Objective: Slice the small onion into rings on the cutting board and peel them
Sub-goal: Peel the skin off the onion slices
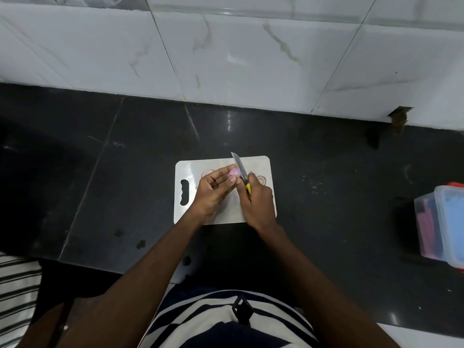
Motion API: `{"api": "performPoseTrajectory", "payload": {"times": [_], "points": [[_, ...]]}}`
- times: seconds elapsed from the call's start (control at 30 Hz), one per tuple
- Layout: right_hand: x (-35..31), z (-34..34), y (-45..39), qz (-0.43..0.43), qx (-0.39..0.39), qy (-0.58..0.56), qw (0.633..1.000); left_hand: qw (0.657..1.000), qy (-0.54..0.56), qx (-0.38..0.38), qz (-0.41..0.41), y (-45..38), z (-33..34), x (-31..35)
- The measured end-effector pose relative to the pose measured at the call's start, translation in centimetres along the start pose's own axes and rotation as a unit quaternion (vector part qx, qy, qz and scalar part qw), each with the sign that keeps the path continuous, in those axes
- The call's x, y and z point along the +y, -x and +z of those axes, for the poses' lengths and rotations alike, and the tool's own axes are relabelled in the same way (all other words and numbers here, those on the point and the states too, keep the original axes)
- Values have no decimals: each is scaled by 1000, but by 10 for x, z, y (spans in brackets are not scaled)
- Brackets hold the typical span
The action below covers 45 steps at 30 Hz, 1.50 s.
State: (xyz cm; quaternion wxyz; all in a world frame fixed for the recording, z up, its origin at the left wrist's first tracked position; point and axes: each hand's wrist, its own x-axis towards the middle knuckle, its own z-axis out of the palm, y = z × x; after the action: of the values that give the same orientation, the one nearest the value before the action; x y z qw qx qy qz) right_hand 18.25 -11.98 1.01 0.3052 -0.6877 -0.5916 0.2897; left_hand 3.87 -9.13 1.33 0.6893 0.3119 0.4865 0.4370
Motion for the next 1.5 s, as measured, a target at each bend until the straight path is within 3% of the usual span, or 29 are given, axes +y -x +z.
{"api": "performPoseTrajectory", "payload": {"times": [0.3, 0.47, 0.67, 0.87, 0.93, 1.0, 1.07, 1.27, 1.5], "points": [[-8, -3, 0, -18, -27, 21, 999, 1000, -7, -14, 6, 0, -8, 4], [-7, -9, -3, -77, -70, 72, 992, 987, -141, -64, 36, 1, -26, 26], [-5, -21, -8, -169, -120, 157, 966, 935, -316, -161, 20, -1, -37, 68], [-5, -15, -8, -188, -132, 195, 954, 927, -339, -159, 1, 0, -40, 74], [-2, -14, -5, -163, -113, 137, 971, 938, -310, -153, 2, -1, -41, 65], [-1, -10, 1, -66, -49, -40, 996, 960, -252, -124, 0, 0, -43, 52], [0, -4, 3, 25, 14, -121, 992, 971, -224, -85, 6, 1, -47, 41], [16, 12, 3, 107, -79, 62, 989, 982, -189, -19, -10, 8, -51, 20], [15, 30, 2, 87, -69, 127, 986, 983, -184, 3, -23, 15, -46, 5]]}}
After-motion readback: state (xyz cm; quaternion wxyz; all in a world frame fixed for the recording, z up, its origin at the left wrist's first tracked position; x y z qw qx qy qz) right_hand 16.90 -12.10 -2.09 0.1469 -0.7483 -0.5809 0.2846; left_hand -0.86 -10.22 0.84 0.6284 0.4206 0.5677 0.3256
